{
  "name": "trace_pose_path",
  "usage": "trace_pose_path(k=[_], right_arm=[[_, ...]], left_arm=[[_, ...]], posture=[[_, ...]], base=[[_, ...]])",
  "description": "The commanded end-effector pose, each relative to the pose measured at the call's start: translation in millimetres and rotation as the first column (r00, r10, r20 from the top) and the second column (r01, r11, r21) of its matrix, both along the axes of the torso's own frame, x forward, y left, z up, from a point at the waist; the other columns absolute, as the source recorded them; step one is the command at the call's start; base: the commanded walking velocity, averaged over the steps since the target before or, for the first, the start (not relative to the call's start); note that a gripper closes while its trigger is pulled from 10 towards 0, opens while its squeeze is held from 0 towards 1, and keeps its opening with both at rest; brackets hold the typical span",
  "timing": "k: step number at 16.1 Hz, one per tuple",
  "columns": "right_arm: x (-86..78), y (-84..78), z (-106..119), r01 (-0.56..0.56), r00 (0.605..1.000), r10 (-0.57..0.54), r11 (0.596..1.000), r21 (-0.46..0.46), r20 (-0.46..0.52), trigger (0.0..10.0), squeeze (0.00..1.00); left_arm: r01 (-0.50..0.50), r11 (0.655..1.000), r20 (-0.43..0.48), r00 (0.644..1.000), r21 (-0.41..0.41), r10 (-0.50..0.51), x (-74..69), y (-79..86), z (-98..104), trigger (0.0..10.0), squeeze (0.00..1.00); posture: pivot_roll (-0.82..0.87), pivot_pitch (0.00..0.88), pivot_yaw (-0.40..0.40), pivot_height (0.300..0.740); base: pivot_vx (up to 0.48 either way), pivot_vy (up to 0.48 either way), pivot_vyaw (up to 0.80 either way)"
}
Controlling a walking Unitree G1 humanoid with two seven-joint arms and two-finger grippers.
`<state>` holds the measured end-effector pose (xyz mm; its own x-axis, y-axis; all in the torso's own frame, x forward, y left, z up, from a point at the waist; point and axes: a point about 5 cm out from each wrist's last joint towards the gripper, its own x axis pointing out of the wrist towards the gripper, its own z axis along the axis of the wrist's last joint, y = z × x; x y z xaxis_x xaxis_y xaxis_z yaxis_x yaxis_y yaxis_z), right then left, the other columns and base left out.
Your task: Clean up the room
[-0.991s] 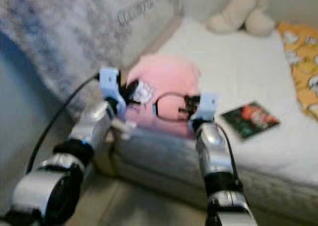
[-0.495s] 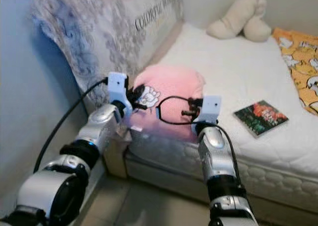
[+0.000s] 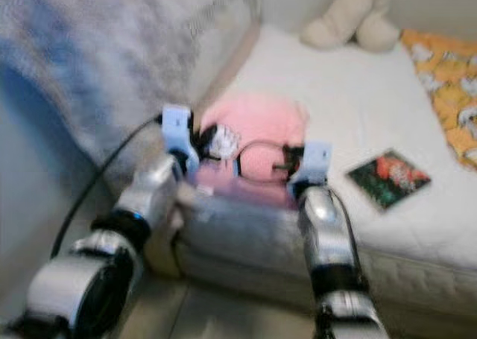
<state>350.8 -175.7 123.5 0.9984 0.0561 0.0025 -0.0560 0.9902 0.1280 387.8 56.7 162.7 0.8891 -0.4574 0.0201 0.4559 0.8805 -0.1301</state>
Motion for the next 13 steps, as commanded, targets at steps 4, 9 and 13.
trace_pose_path(k=[4, 9, 13], right_arm=[[3.8, 3.2, 12.6, -0.012, 0.999, 0.012, 1.0, 0.004, 0.046, 10.0, 0.0], [2.6, 3.8, 11.2, -0.021, 0.999, 0.021, 1.0, -0.005, 0.042, 10.0, 0.0], [-1.2, -3.1, 8.6, -0.01, 0.999, 0.011, 1.0, -0.02, 0.031, 10.0, 0.0]], left_arm=[[-0.026, 1.0, 0.05, 0.998, 0.002, 0.026, 6.7, 9.1, 15.7, 10.0, 0.0], [-0.044, 0.999, 0.041, 0.998, 0.001, 0.044, 7.6, 9.4, 15.4, 10.0, 0.0], [-0.045, 0.999, 0.031, 0.999, -0.001, 0.045, 7.0, 6.1, 13.6, 10.0, 0.0]], posture=[[0.09, 0.0, 0.027, 0.74], [0.09, 0.0, 0.025, 0.74], [0.06, 0.0, 0.015, 0.74]], base=[[0.471, 0.0, 0.0], [0.455, 0.0, 0.0], [0.453, 0.0, 0.0]])
